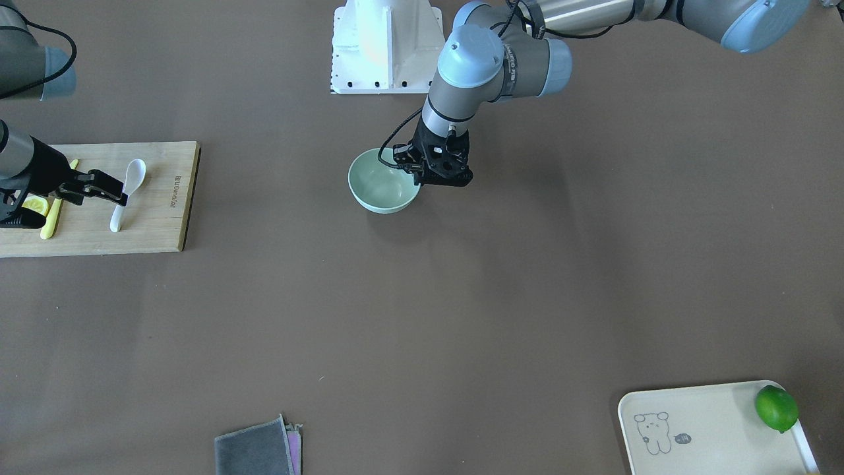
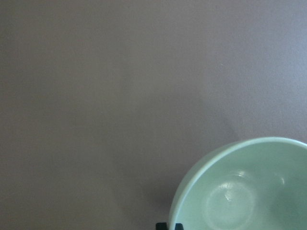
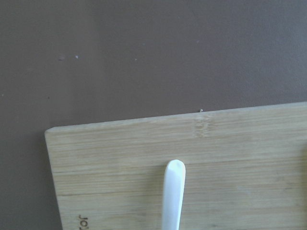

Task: Place spoon in bowl
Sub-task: 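Lower the right gripper onto the white spoon and grasp it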

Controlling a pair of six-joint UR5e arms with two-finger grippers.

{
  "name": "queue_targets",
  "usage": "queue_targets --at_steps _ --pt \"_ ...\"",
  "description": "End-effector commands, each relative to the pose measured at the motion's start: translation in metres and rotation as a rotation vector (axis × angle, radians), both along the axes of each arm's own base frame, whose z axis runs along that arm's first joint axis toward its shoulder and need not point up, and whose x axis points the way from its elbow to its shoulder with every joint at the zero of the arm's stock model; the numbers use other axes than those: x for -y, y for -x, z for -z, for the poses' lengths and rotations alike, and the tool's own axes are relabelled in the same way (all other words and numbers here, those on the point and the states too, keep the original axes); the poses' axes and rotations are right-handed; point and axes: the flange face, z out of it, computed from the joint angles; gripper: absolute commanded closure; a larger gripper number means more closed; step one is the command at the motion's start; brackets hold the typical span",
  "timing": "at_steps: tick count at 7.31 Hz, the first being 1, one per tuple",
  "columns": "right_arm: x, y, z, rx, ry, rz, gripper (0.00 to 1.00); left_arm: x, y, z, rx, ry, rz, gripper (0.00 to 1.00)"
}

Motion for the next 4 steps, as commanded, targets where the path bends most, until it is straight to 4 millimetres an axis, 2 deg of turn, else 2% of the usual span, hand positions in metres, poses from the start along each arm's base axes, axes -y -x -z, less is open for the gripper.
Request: queue_targets --at_steps 1,4 --pt "-0.008 0.011 -0.005 -0.015 0.013 0.013 0.11 -0.004 -0.004 0.000 0.001 -0.001 -0.008 1.00" --pt "-0.012 0.030 -0.006 -0.049 0.003 0.021 0.15 -0.007 -0.010 -0.005 0.016 -0.015 0.003 1.00"
